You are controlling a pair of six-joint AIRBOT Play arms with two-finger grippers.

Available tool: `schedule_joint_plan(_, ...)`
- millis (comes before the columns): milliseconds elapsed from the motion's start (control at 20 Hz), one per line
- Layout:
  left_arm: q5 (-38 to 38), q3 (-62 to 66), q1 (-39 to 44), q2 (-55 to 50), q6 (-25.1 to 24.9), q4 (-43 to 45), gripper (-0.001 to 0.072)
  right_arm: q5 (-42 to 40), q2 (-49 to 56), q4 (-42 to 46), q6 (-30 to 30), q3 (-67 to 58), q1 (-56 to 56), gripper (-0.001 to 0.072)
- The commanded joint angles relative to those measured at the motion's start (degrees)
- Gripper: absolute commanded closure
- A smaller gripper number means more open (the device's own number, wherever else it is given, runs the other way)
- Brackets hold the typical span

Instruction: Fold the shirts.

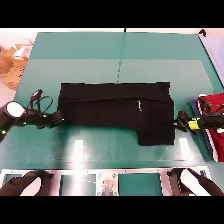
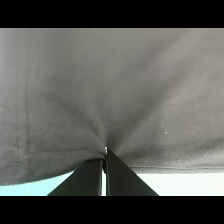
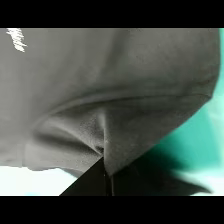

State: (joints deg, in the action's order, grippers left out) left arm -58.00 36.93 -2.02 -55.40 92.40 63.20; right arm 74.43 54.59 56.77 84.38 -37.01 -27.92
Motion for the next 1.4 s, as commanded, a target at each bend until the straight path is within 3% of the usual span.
schedule_joint_plan(0, -0.8, 5.9, -0.2, -0.2, -0.5, 1.1, 0.0687, -0.2, 0.3, -3.4, 0.7, -6.6, 1.3, 0.0691)
schedule_joint_plan(200, 1.4, 16.6, 0.0, -5.7, -1.4, 0.5, 0.0687, -2.3, 9.2, -3.8, 1.2, -19.3, 5.7, 0.0691)
schedule_joint_plan(550, 7.9, 37.5, 3.4, -31.5, -3.4, -2.2, 0.0686, -6.9, 33.0, -4.8, 2.2, -37.0, 9.4, 0.069)
schedule_joint_plan(800, 18.1, 44.2, 4.3, -42.9, -2.5, -3.2, 0.0633, -19.9, 47.1, -10.4, 1.3, -42.7, 10.3, 0.0688)
schedule_joint_plan(850, 18.6, 44.3, 4.1, -42.8, -2.5, -3.2, 0.063, -19.5, 48.7, -12.1, -1.0, -44.3, 10.0, 0.0594)
schedule_joint_plan(900, 17.0, 45.1, 3.7, -42.8, -2.4, -3.2, 0.0188, -17.4, 49.5, -12.4, -2.6, -46.2, 9.5, 0.0409)
schedule_joint_plan(950, 14.1, 46.3, 3.1, -42.8, -2.0, -3.3, 0.0041, -14.6, 49.7, -12.2, -4.3, -48.3, 8.7, 0.0274)
schedule_joint_plan(1000, 9.1, 48.4, 2.3, -42.8, -2.6, -3.3, 0.0045, -10.8, 49.7, -11.9, -5.9, -50.8, 7.3, 0.0211)
schedule_joint_plan(1150, -5.1, 55.6, -1.5, -42.8, -4.4, -2.8, 0.0045, -1.2, 49.7, -7.8, -7.3, -57.1, 1.8, 0.0162)
schedule_joint_plan(1300, -13.3, 60.0, -4.8, -42.8, -3.8, -2.9, 0.0046, 3.4, 51.1, -7.7, -10.1, -57.3, -2.5, 0.0153)
schedule_joint_plan(1350, -14.7, 60.6, -5.4, -42.8, -3.5, -3.0, 0.0045, 4.5, 52.4, -7.7, -11.0, -57.3, -3.2, 0.0111)
